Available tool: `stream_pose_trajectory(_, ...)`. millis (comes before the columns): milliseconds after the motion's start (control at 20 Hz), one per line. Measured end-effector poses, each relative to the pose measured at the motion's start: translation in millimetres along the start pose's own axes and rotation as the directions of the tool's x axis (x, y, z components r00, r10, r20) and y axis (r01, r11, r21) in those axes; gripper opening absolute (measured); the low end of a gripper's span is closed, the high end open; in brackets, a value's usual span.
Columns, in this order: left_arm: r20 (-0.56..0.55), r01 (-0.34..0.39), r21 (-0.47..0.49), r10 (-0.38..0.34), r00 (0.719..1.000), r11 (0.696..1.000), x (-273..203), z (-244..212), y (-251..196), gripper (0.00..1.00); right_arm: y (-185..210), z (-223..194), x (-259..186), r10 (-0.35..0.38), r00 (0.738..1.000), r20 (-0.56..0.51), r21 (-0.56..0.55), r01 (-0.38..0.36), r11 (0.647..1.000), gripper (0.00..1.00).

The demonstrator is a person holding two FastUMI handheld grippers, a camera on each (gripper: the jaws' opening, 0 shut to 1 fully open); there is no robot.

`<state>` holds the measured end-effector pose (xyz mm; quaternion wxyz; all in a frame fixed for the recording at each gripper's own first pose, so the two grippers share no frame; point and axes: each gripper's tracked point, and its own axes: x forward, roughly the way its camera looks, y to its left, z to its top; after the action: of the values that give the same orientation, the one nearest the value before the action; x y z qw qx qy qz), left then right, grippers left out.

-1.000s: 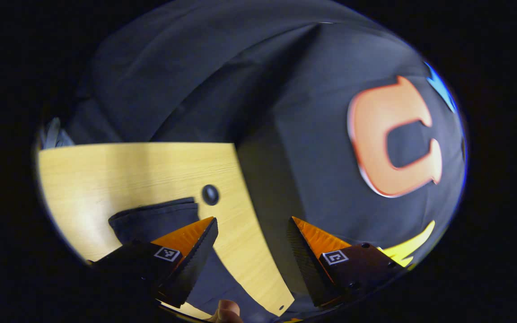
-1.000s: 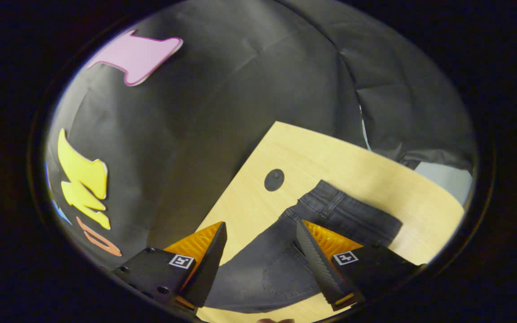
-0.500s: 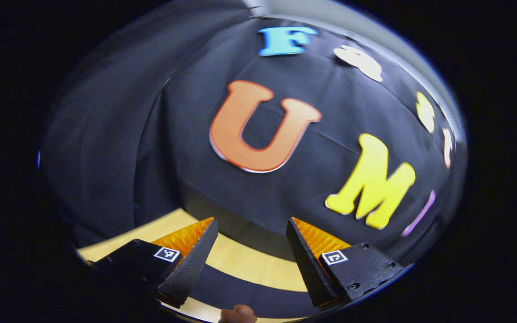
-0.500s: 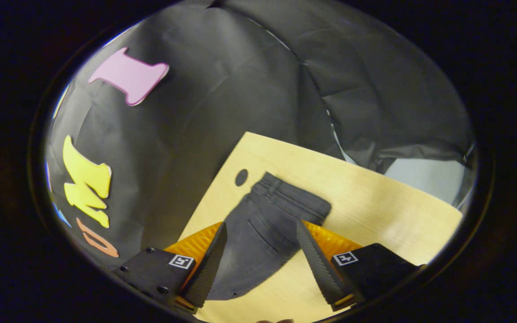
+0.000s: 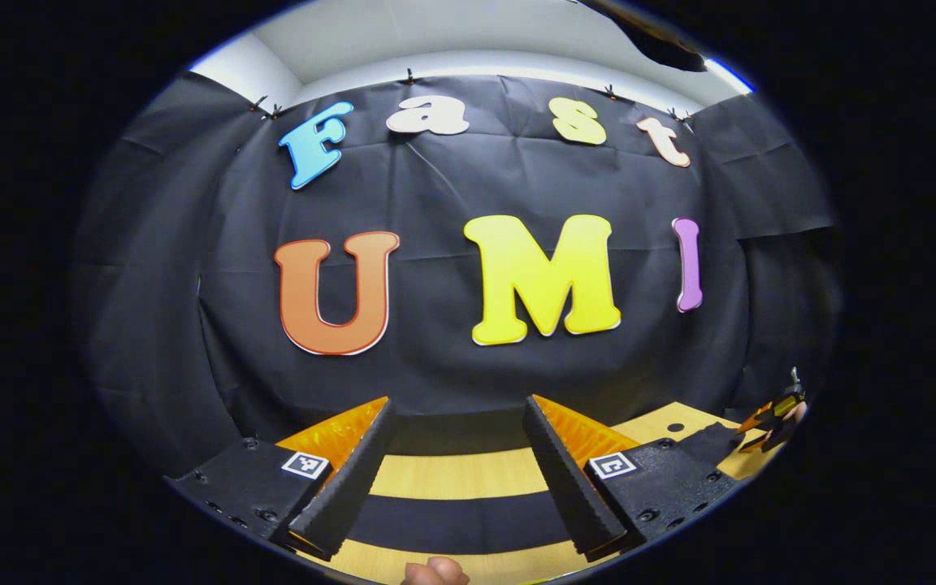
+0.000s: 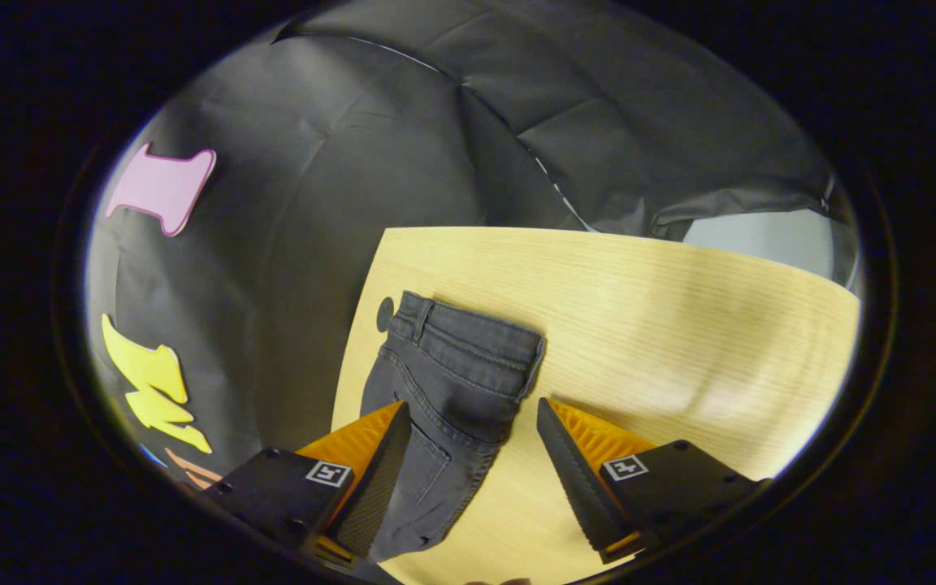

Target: Grasp the waist and the cuffs of the jeans and fold them to make the two legs overlap; first hold the waist and fold one-third of the jeans toward the cuffs, then hold the cuffs and fold the remaining one-third in the same direction to finish folding.

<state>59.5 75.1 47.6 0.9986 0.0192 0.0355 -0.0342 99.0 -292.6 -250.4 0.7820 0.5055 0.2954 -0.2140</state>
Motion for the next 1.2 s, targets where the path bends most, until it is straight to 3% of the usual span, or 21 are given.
stream_pose_trajectory(50,-0.004,0.007,0.008,-0.007,1.000,1.000,-2.5,-1.0,-5.9,0.92,-0.3,-0.7,4.2,0.004,1.000,-0.006,0.002,-0.004,1.000,0.96)
stream_pose_trajectory(100,-0.016,0.016,0.016,-0.016,1.000,1.000,-4.5,-4.2,-11.4,0.94,5.4,0.3,6.9,0.023,1.000,-0.003,0.013,-0.023,1.000,0.89)
stream_pose_trajectory(150,-0.028,0.025,0.025,-0.025,0.999,0.999,-6.9,-6.4,-15.9,1.00,5.7,1.1,10.8,0.027,1.000,0.000,0.022,-0.027,0.999,0.95)
stream_pose_trajectory(200,-0.036,0.028,0.030,-0.027,0.999,0.999,-9.7,-7.1,-17.8,1.00,7.0,3.4,15.1,0.044,0.999,0.015,0.031,-0.045,0.999,0.89)
stream_pose_trajectory(300,-0.066,0.028,0.011,-0.027,0.997,1.000,-18.9,-22.4,-11.3,1.00,12.3,5.4,21.3,0.092,0.995,0.037,0.072,-0.094,0.993,0.91)
stream_pose_trajectory(350,-0.086,0.023,-0.004,-0.023,0.996,1.000,-20.2,-27.7,-11.4,1.00,9.0,6.4,26.5,0.100,0.994,0.041,0.092,-0.103,0.990,0.87)
stream_pose_trajectory(400,-0.108,0.023,-0.017,-0.024,0.994,1.000,-22.1,-31.3,-13.7,1.00,-0.2,6.8,34.8,0.081,0.996,0.041,0.114,-0.085,0.990,0.69)
stream_pose_trajectory(550,-0.139,0.006,-0.021,-0.009,0.990,1.000,-24.9,-34.0,-10.5,1.00,4.5,4.6,41.5,0.130,0.991,0.044,0.146,-0.135,0.980,0.16)
stream_pose_trajectory(650,-0.142,0.001,-0.017,-0.003,0.990,1.000,-23.5,-31.3,-8.2,1.00,2.2,3.0,44.2,0.119,0.991,0.059,0.076,-0.123,0.990,0.01)
stream_pose_trajectory(750,-0.147,0.001,-0.012,-0.002,0.989,1.000,-22.8,-30.9,-7.6,1.00,3.9,5.5,43.2,0.093,0.994,0.062,0.025,-0.095,0.995,0.01)
stream_pose_trajectory(800,-0.148,0.004,-0.010,-0.005,0.989,1.000,-23.5,-30.1,-7.0,0.94,5.5,5.7,41.5,0.082,0.994,0.072,-0.003,-0.082,0.997,0.01)
stream_pose_trajectory(850,-0.147,0.005,-0.007,-0.006,0.989,1.000,-23.5,-29.5,-7.1,0.94,8.2,6.5,40.0,0.078,0.994,0.077,-0.024,-0.076,0.997,0.01)
stream_pose_trajectory(900,-0.146,0.009,-0.006,-0.010,0.989,1.000,-23.7,-29.0,-6.9,1.00,13.0,8.4,36.1,0.077,0.993,0.094,-0.044,-0.073,0.996,0.01)
stream_pose_trajectory(1000,-0.149,0.014,-0.005,-0.015,0.989,1.000,-24.7,-28.9,-7.9,1.00,23.6,8.2,27.0,0.076,0.989,0.125,-0.129,-0.060,0.990,0.01)
stream_pose_trajectory(1200,-0.144,0.025,0.011,-0.023,0.989,1.000,-27.5,-28.6,-6.2,1.00,69.3,7.8,-0.8,0.107,0.973,0.205,-0.382,-0.021,0.924,0.01)
